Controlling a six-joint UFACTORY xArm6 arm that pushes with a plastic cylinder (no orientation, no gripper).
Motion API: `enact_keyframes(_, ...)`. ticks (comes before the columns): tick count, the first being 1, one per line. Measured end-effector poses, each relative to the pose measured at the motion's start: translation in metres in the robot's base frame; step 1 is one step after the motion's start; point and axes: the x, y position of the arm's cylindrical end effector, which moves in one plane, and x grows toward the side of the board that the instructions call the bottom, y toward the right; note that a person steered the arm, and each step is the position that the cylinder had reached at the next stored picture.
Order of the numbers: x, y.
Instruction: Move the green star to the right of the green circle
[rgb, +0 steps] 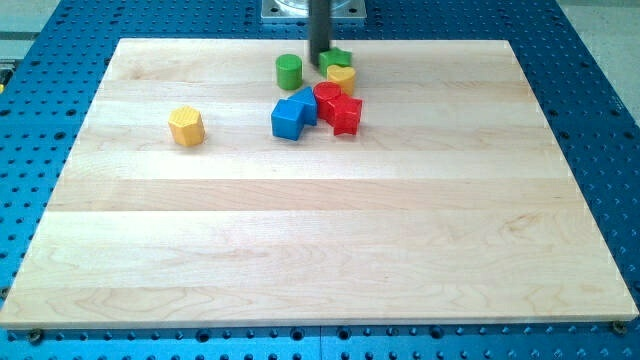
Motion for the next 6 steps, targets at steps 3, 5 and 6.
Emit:
enact_keyframes(3,0.019,0.094)
enact_keyframes(5,0.045,0.033)
enact_keyframes(6,0.075,0.013)
